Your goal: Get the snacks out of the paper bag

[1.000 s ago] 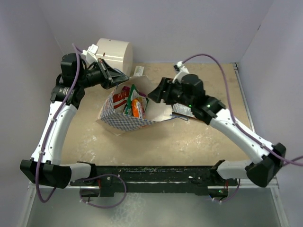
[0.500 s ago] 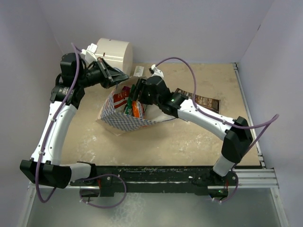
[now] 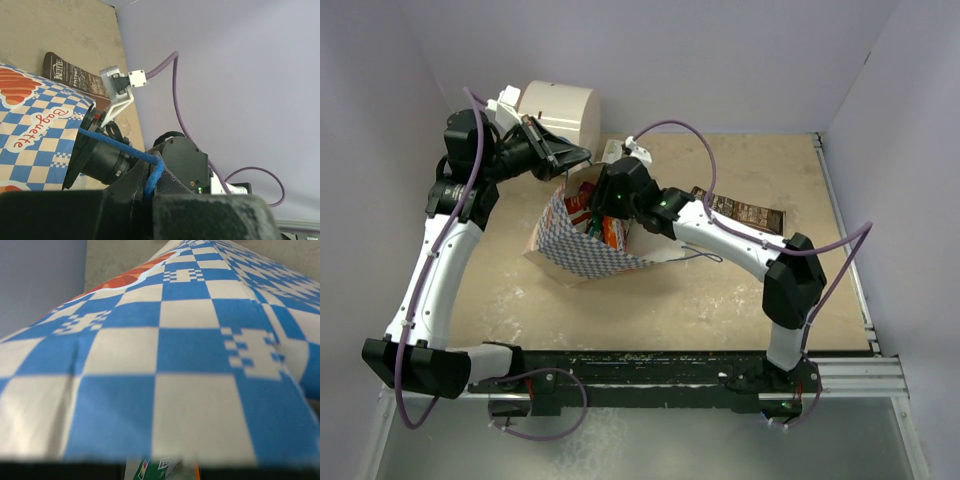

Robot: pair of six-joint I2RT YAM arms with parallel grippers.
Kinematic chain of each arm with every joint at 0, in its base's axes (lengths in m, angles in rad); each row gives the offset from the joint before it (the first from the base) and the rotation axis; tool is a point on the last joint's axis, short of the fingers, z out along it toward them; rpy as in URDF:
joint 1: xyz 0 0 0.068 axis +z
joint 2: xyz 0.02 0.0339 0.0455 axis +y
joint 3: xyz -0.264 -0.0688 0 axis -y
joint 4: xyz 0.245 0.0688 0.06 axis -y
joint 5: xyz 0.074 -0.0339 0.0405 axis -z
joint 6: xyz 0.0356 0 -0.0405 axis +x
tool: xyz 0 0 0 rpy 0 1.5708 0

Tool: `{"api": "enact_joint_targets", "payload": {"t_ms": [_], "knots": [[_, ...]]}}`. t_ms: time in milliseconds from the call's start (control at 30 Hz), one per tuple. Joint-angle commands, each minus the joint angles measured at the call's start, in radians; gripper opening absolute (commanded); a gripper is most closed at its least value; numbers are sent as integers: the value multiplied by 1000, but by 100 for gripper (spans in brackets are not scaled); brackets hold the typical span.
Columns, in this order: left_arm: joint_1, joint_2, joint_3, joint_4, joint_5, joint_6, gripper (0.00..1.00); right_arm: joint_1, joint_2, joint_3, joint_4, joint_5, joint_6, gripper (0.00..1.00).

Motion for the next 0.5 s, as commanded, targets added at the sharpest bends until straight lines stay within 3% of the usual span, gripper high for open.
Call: {"api": "enact_joint_targets", "payload": {"t_ms": [0, 300, 467], "knots": [[-9, -38, 11, 98, 17, -30, 0, 14, 18, 76, -84, 37, 46, 49], [-9, -31, 2, 90, 33, -6, 0, 21, 18, 107, -90, 55, -14, 15], [-9, -33, 8, 71, 41, 27, 0, 21, -89, 106, 2, -65, -101, 0]]}}
